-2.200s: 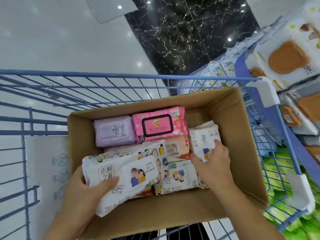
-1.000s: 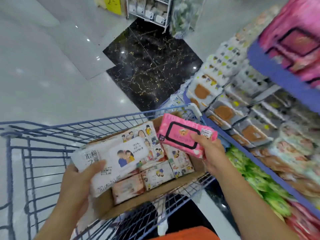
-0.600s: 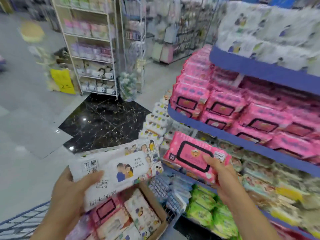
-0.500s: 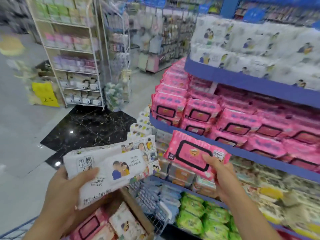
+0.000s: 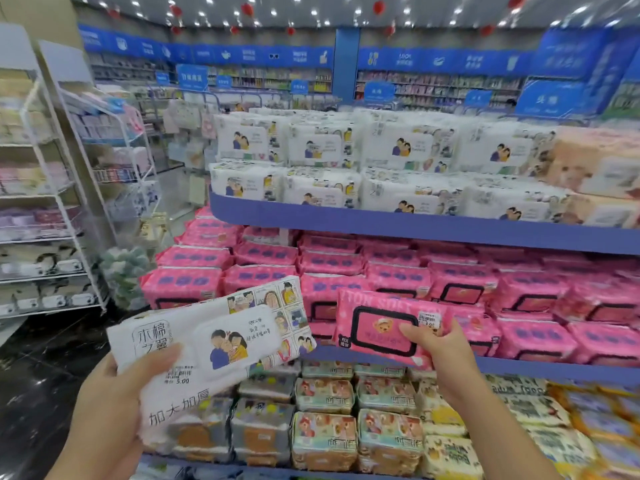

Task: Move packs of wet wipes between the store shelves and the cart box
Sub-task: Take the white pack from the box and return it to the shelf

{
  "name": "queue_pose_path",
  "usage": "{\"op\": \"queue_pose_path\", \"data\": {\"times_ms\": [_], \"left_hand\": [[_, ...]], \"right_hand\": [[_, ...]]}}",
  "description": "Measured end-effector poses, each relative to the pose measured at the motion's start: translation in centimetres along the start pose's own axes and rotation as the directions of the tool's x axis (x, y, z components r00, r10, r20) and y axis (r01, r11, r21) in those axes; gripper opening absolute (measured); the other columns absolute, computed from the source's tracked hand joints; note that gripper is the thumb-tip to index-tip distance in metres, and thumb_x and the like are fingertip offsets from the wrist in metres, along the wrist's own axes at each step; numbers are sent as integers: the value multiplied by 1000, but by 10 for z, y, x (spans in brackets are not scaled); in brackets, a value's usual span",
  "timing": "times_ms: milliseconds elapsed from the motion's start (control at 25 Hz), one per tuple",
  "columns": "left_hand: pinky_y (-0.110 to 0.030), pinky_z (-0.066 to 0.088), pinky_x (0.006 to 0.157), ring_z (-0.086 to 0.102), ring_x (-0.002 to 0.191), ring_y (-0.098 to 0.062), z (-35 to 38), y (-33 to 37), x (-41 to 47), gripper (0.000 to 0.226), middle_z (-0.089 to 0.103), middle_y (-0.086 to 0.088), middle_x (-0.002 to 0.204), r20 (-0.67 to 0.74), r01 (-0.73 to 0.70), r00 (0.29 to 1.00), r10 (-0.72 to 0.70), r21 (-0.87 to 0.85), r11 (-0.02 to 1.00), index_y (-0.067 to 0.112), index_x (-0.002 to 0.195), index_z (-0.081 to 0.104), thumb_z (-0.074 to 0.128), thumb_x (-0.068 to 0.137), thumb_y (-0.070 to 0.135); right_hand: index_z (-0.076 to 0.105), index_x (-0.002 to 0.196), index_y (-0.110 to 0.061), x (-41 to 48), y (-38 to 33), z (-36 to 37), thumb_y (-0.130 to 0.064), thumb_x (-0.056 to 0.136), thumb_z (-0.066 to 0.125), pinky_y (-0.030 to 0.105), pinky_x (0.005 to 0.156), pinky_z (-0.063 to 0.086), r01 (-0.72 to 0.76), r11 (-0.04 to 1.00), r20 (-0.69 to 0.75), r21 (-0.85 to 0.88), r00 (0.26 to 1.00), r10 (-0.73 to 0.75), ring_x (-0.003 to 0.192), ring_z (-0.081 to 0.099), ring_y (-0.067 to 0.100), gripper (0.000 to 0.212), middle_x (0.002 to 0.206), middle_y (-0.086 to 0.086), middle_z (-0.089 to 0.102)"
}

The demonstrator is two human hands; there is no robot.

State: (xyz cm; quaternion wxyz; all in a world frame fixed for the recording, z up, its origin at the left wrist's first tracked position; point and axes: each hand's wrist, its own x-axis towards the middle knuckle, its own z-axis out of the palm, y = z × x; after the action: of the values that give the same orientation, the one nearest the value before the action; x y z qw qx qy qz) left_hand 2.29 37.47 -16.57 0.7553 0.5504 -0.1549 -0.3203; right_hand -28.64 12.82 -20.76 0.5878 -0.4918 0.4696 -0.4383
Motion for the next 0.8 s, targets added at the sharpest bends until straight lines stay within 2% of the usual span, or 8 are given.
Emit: {"op": "queue_pose_path", "data": {"times_ms": [120, 200, 320, 440, 520, 640, 720, 800], "left_hand": [[-48, 60, 45, 75, 63, -36, 49, -13, 14, 47, 74, -29, 105, 45, 17, 999, -16, -15, 1000, 2, 120, 68, 72, 73, 4], [-53, 62, 53, 76, 67, -36, 75, -22, 23, 53, 76, -26, 102, 45, 12, 999, -12, -12, 1000, 4, 117, 69, 74, 65, 8], [-54, 62, 56, 76, 66, -36, 102, -28, 34, 49, 78, -22, 94, 21, -1, 1000, 1, 29, 1000, 5, 111, 70, 74, 62, 8], [-51, 62, 52, 76, 63, -34, 123, -32, 40, 44, 78, -20, 87, 6, -8, 1000, 8, 75, 997, 7, 106, 71, 73, 62, 7], [-46, 61, 47, 75, 58, -31, 131, -35, 40, 43, 78, -16, 80, -9, -1, 1000, 2, 84, 996, 8, 103, 69, 74, 59, 6], [-43, 61, 47, 76, 62, -33, 141, -42, 41, 58, 78, -19, 86, 33, 7, 999, -10, 83, 997, 9, 102, 71, 89, 47, 19], [-45, 61, 50, 76, 72, -39, 147, -50, 41, 75, 78, -19, 95, 52, 36, 998, -41, 96, 995, 10, 107, 70, 95, 38, 27], [-45, 62, 52, 75, 83, -42, 152, -54, 40, 61, 77, -20, 105, 67, 70, 995, -75, 78, 994, 10, 114, 67, 84, 56, 15]], "right_hand": [[29, 153, -21, 42, -3, -49, -27, 69, 89, 41, 64, 52, 42, 996, -45, -77, 998, -46, 74, 59, 25, 104, 94, 7, 58], [29, 154, -23, 70, -5, -72, -33, 61, 91, 45, 77, 55, 78, 989, -26, -121, 996, -82, 100, 65, 26, 112, 121, 10, 61], [18, 158, -28, 111, 4, -84, -23, 72, 89, 46, 96, 48, 85, 976, 28, -201, 996, -81, 124, 54, 27, 112, 154, 10, 41], [30, 154, -33, 135, 14, -77, -27, 73, 90, 44, 101, 48, 80, 951, 127, -298, 991, -43, 127, 53, 23, 101, 146, 0, 45], [44, 143, -43, 150, 31, -81, -36, 70, 91, 41, 101, 53, 126, 906, 196, -404, 979, -48, 120, 61, 9, 87, 137, -9, 57], [47, 134, -43, 152, 41, -81, -24, 79, 86, 11, 84, 47, 188, 855, 249, -483, 966, -72, 99, 60, -17, 70, 119, -22, 63], [44, 140, -38, 151, 40, -82, -25, 80, 84, 18, 87, 45, 184, 838, 227, -513, 971, -74, 104, 60, -2, 73, 118, -20, 62], [44, 143, -32, 151, 35, -82, -28, 80, 85, 32, 95, 45, 115, 859, 219, -498, 976, -3, 115, 60, 16, 76, 123, -12, 63]]}}
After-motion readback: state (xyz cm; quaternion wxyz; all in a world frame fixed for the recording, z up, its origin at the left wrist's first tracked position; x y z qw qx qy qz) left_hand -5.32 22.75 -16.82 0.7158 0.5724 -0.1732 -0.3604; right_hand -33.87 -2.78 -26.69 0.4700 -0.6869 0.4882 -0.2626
